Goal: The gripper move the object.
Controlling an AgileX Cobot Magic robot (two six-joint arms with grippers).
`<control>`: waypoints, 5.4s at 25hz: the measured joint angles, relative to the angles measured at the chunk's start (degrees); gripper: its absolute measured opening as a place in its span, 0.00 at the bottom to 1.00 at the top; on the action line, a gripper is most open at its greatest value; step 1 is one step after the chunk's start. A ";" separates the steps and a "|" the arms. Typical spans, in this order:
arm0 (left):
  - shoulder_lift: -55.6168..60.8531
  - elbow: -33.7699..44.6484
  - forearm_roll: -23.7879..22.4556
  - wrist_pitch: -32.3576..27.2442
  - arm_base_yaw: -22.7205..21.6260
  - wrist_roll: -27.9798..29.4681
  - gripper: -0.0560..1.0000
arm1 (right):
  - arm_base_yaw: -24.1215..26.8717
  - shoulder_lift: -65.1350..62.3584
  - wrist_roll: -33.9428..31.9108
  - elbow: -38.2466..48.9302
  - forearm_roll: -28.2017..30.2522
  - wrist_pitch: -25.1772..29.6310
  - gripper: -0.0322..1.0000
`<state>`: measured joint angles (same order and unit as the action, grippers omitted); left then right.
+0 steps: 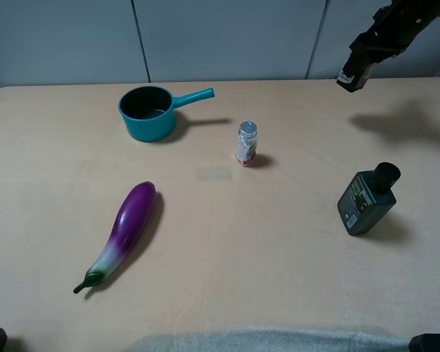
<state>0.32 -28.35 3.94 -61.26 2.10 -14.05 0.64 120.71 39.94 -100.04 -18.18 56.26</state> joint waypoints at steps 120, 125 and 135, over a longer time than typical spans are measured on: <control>0.00 0.00 -0.16 0.00 0.00 -0.05 0.90 | -65.22 14.44 -39.52 -10.19 13.96 -15.15 0.34; 0.00 0.00 -0.16 0.00 0.00 -0.05 0.90 | -66.27 16.43 -39.44 -10.19 14.16 -16.87 0.34; 0.00 0.00 -0.16 0.00 0.00 -0.05 0.90 | -66.43 18.89 -39.44 -10.19 14.69 -19.08 0.34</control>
<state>0.32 -28.35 3.78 -61.26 2.10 -14.10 -65.79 139.60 0.49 -110.23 -3.49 37.18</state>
